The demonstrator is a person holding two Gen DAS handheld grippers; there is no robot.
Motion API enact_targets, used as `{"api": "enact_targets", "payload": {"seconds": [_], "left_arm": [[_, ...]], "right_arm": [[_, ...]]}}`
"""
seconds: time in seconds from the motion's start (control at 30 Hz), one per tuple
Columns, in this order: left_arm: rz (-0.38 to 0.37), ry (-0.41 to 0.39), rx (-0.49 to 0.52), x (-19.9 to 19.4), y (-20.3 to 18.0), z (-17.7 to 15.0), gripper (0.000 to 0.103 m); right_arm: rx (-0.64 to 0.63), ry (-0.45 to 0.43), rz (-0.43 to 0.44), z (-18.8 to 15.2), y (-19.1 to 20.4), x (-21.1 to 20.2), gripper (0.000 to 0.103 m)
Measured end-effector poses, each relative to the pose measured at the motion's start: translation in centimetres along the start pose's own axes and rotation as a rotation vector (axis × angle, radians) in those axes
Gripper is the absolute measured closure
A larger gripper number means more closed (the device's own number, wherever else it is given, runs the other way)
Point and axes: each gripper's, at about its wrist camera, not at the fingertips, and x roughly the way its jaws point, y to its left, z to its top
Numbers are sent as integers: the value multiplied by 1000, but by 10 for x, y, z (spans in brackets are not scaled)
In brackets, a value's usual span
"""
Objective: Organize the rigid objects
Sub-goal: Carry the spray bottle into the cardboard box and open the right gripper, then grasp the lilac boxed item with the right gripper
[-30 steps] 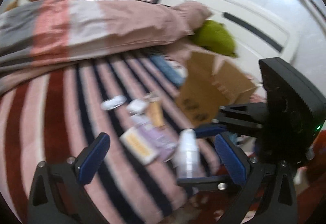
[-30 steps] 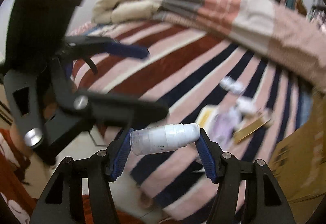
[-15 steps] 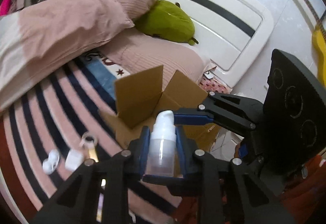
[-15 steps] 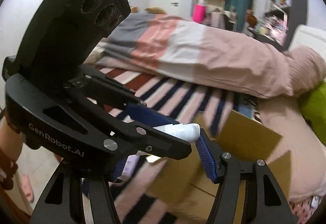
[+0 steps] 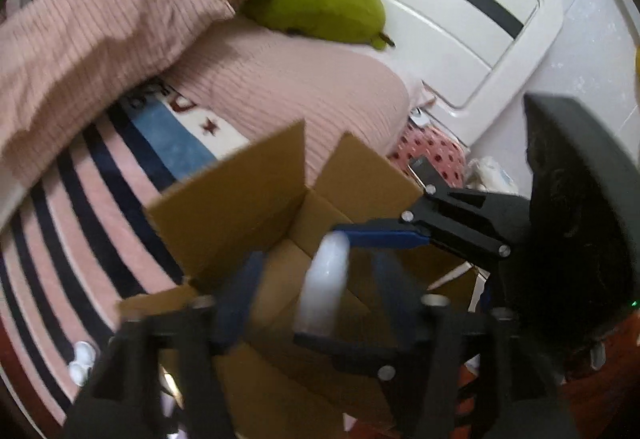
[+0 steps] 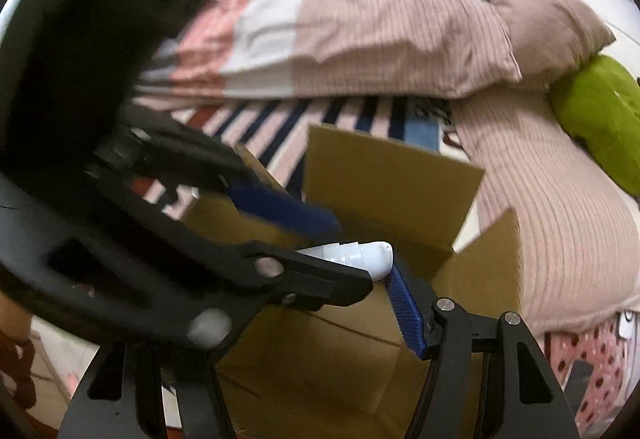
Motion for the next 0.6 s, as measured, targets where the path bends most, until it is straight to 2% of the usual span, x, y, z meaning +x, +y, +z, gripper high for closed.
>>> {"api": "enact_targets", "payload": {"seconds": [0.13, 0.2, 0.27, 0.3, 0.33, 0.37, 0.5, 0.6], "left_arm": [[72, -74, -22, -39, 11, -12, 34], [125, -110, -38, -59, 19, -23, 34], [206, -161, -72, -85, 31, -40, 29], [241, -185, -92, -97, 36, -50, 23], [276, -211, -112, -110, 41, -61, 22], [296, -224, -124, -117, 45, -66, 22], [412, -284, -202, -155, 68, -117, 22], [448, -302, -248, -166, 79, -152, 22]], "right_arm": [[-6, -19, -4, -5, 5, -4, 26], [-31, -50, -2, -5, 15, -11, 26], [-71, -89, 37, -3, 30, -18, 23], [-91, -109, 69, -3, 40, -23, 19], [-107, -122, 94, -1, 49, -25, 12], [-127, -137, 115, -1, 59, -27, 10], [-209, -145, 185, 0, 108, -29, 10], [-272, -141, 254, -3, 142, -22, 10]]}}
